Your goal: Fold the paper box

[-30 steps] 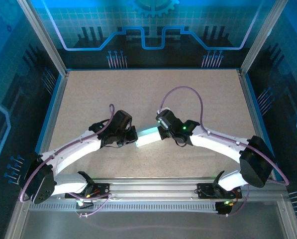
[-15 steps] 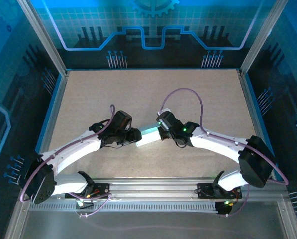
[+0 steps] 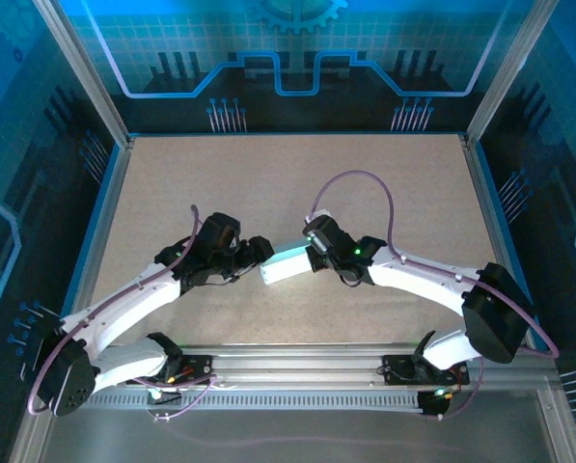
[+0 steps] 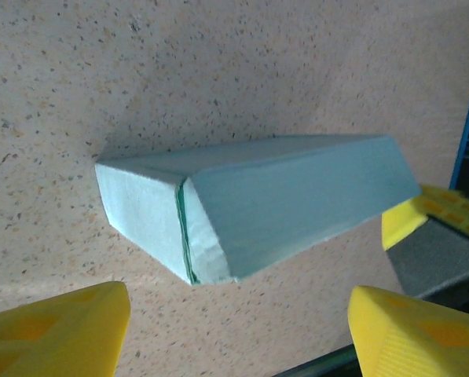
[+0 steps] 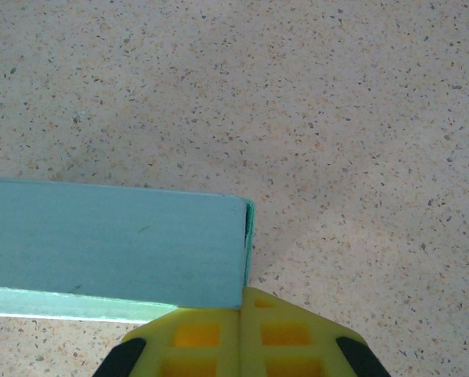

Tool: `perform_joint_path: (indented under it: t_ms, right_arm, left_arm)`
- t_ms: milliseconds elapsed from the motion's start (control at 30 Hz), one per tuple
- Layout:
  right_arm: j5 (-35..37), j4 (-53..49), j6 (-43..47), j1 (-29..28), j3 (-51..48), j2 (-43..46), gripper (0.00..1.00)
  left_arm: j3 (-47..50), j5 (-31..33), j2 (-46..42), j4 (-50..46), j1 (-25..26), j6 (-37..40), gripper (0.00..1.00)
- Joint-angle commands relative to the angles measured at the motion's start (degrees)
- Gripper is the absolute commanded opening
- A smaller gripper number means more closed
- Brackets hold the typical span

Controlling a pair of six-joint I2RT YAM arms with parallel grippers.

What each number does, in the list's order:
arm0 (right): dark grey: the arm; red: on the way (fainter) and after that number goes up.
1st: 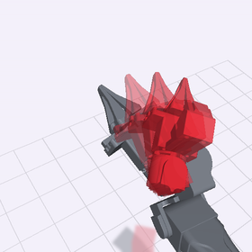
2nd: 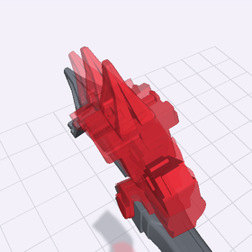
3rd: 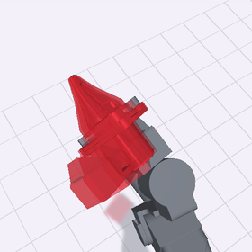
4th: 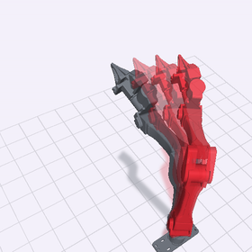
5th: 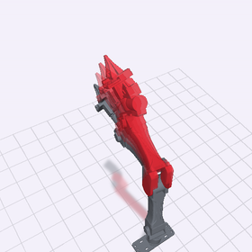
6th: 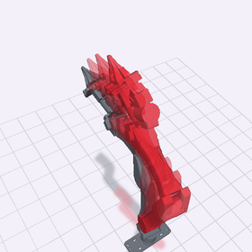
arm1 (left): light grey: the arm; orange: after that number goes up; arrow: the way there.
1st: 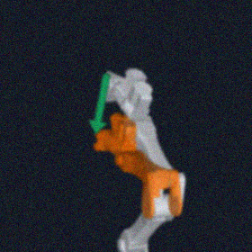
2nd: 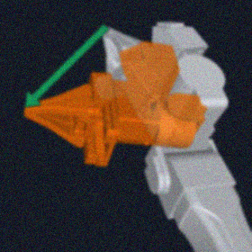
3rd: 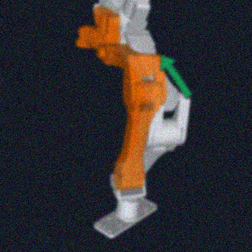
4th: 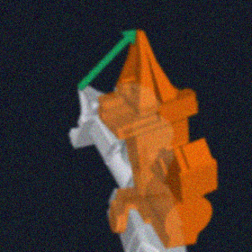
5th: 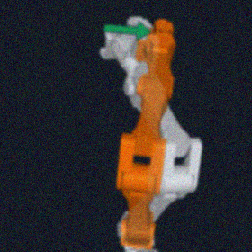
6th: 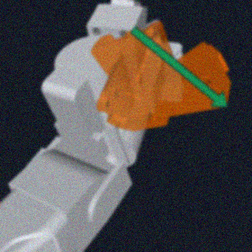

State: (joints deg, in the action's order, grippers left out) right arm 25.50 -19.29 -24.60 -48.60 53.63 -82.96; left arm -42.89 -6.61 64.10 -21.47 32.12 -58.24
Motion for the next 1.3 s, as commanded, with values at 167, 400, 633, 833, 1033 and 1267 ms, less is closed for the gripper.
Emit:
perform_joint_path:
  t_ms: [167, 400, 633, 833, 1033, 1267]
  right_arm:
    - [-0.5, -2.7, -0.5, -1.1, 0.4, -1.7, 0.00]
    - [-0.7, -3.0, -0.5, -1.1, 1.1, -2.1, 0.00]
    - [-1.6, -2.9, -0.3, -1.0, 1.7, -1.0, 0.18]
    - [-4.5, 0.4, 2.9, -0.5, 0.2, 4.6, 0.61]
    - [-17.4, 4.0, -1.3, 6.4, -1.5, 7.4, 0.77]
    - [-32.3, -1.3, -6.6, 14.9, 4.1, -0.5, 0.74]
  left_arm:
    - [3.5, -5.5, 2.0, 7.2, -2.8, -7.3, 0.65]
    - [6.3, -6.0, 3.7, 7.5, -2.9, -7.6, 0.49]
    - [9.1, -6.4, 6.3, 9.3, -3.0, -7.5, 0.37]
    - [8.9, -6.3, 6.8, 8.9, -3.0, -6.6, 0.32]
    - [8.9, -6.5, 7.4, 8.8, -3.1, -5.2, 0.29]
    - [8.9, -6.7, 8.1, 8.9, -3.0, -4.2, 0.28]
